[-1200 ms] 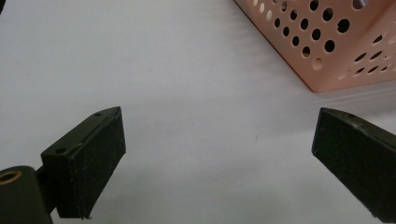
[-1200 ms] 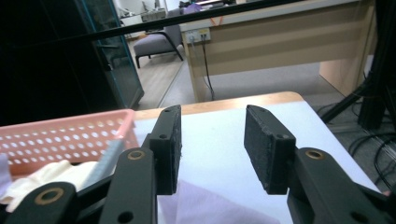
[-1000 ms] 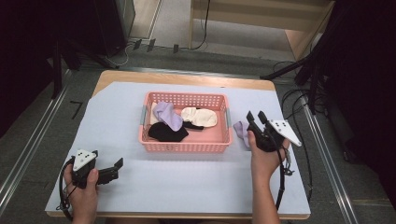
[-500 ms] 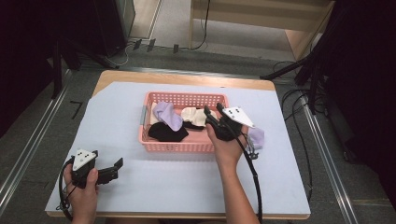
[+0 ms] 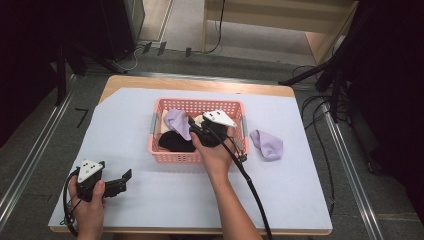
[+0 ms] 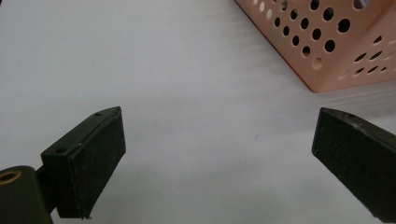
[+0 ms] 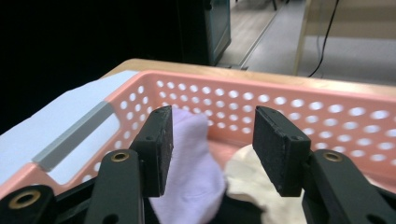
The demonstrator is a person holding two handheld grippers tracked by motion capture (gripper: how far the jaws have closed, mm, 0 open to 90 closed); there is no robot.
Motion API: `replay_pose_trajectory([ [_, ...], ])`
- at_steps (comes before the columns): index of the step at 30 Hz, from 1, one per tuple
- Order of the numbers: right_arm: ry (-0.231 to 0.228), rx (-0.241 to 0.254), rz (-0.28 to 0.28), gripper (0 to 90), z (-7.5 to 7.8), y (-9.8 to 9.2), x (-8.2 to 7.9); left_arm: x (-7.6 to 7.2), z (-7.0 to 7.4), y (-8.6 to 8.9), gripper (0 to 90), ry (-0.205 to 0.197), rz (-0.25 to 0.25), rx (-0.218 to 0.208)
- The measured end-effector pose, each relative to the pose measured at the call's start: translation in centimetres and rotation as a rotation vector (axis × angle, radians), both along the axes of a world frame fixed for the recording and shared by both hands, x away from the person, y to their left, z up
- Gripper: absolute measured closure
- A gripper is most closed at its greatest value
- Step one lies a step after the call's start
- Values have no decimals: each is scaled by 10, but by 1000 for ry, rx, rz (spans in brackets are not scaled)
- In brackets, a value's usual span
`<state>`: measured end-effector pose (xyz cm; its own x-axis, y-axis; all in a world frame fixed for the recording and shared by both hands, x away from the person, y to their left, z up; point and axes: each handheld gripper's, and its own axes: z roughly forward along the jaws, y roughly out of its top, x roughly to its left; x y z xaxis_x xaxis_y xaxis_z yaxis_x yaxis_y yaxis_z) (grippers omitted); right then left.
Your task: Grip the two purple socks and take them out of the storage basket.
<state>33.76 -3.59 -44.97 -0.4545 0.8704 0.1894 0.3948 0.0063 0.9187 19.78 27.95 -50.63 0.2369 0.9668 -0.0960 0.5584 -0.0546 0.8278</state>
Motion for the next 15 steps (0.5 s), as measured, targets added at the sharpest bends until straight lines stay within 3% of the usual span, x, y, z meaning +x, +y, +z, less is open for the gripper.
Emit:
replay_pose_trajectory([
  [9, 99, -34, 28, 448, 0, 27, 7, 0, 0, 0, 37, 1, 2, -3],
  [14, 191, -83, 52, 400, -2, 43, 14, 0, 0, 0, 37, 0, 4, -7],
  [15, 231, -103, 58, 387, -3, 47, 16, 0, 0, 0, 37, 2, 3, -8],
])
